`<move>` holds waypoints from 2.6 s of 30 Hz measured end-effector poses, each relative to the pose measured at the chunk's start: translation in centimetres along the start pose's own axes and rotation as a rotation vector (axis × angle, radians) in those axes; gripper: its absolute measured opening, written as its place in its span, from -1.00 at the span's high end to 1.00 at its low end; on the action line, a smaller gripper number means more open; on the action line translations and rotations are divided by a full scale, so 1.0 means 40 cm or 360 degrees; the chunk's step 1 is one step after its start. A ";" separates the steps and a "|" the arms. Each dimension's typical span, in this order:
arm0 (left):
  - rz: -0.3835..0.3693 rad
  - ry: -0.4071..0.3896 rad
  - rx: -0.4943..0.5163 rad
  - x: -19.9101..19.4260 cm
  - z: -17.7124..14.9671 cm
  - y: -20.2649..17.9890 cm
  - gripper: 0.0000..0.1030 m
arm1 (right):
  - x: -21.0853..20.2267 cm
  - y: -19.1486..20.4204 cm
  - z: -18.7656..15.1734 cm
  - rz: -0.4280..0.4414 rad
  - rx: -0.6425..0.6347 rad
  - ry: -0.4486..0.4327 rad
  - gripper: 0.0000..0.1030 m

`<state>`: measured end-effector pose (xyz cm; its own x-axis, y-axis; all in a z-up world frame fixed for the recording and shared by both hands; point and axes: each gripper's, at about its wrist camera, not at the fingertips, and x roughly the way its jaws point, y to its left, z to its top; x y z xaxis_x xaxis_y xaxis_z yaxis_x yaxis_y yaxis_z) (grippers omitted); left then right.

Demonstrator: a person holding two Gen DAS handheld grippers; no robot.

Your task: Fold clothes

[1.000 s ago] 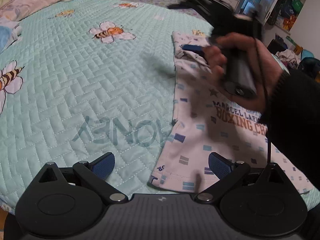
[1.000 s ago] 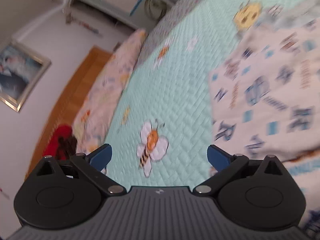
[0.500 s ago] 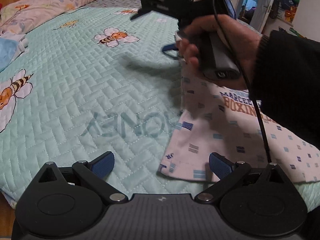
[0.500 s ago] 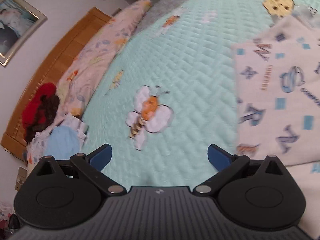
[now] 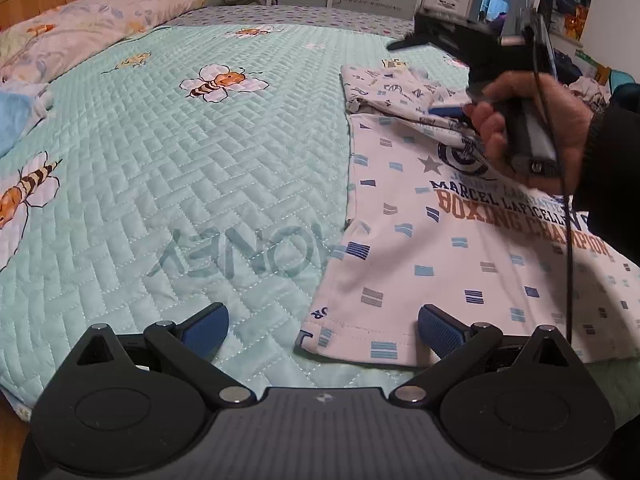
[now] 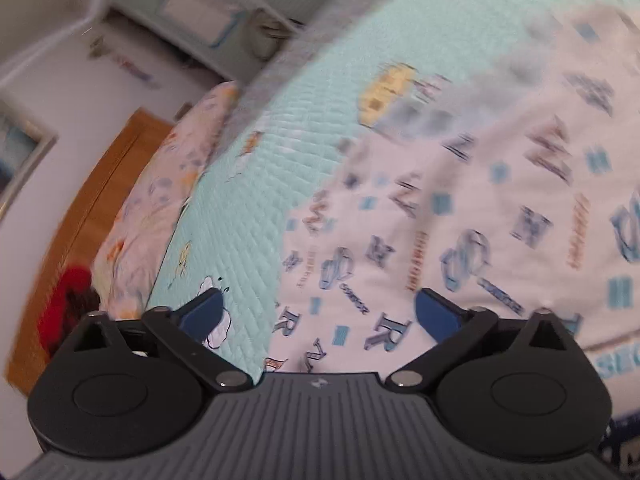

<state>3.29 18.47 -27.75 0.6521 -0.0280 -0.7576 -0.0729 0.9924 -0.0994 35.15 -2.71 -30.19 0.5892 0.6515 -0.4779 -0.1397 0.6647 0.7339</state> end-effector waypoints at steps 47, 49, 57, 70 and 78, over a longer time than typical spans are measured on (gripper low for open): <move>-0.0067 0.0002 0.0043 -0.077 0.020 -0.064 -0.97 | -0.565 -0.195 -0.238 0.0143 0.0245 -0.0178 -0.89; -0.0067 0.0006 0.0043 -0.089 0.019 -0.066 -0.97 | -0.508 -0.144 -0.284 0.0208 0.0202 -0.0049 -0.90; -0.0057 -0.0015 0.0006 -0.135 -0.008 -0.044 -0.97 | -0.532 -0.068 -0.346 -0.0030 -0.0018 0.0030 -0.80; -0.0092 -0.0096 -0.0156 -0.210 -0.026 0.067 -0.98 | -0.533 -0.036 -0.523 0.0407 0.0302 0.0359 -0.95; -0.0552 0.0090 -0.0170 -0.062 0.067 0.064 -0.98 | -0.716 -0.200 -0.586 0.0360 0.0766 0.0103 -0.88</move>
<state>3.51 21.39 -24.42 0.6095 -0.3702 -0.7010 0.0648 0.9046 -0.4213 0.74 -18.11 -33.70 0.5343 0.7903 -0.2998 0.1320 0.2722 0.9531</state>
